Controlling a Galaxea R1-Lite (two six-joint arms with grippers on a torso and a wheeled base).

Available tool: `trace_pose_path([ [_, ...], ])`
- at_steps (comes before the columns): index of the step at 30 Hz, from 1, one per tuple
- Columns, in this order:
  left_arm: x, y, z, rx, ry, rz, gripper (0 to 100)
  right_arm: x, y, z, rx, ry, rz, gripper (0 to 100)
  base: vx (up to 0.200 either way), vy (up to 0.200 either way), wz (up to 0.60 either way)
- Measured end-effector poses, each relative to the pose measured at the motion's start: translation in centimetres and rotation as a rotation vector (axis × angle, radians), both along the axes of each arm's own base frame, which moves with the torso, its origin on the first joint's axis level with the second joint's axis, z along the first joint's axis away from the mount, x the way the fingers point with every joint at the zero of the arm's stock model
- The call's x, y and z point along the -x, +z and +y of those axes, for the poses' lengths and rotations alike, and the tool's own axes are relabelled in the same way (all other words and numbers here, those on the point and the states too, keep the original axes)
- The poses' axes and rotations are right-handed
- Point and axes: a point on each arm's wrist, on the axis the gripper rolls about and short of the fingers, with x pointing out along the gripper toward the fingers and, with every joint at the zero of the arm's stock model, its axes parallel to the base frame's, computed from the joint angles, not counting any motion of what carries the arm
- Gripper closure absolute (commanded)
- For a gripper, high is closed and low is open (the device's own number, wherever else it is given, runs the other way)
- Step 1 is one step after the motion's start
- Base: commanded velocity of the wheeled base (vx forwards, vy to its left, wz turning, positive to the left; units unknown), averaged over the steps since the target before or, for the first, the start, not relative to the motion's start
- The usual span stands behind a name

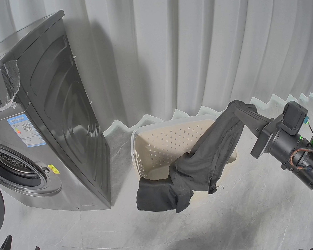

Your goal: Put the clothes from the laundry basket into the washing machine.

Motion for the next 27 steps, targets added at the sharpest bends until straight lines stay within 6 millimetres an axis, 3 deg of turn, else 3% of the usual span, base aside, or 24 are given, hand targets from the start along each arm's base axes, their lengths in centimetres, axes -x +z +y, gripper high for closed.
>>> trace_pose_path([
  [10, 0.0, 0.0, 0.0, 0.005, 0.0, 0.0, 0, 0.7, 0.8, -0.8, -0.018, -0.093, 0.02, 100, -0.2, 0.0, 0.0],
  [19, 0.0, 0.0, 0.0, 0.003, 0.0, 0.0, 0, 0.9, 0.9, -0.9, -0.02, -0.085, 0.02, 100, 0.0, 0.0, 0.0],
  [27, 0.0, 0.0, 0.0, 0.006, 0.0, 0.0, 0, 1.2, 0.7, -0.7, -0.02, -0.069, 0.023, 100, 0.0, 0.2, 0.0],
])
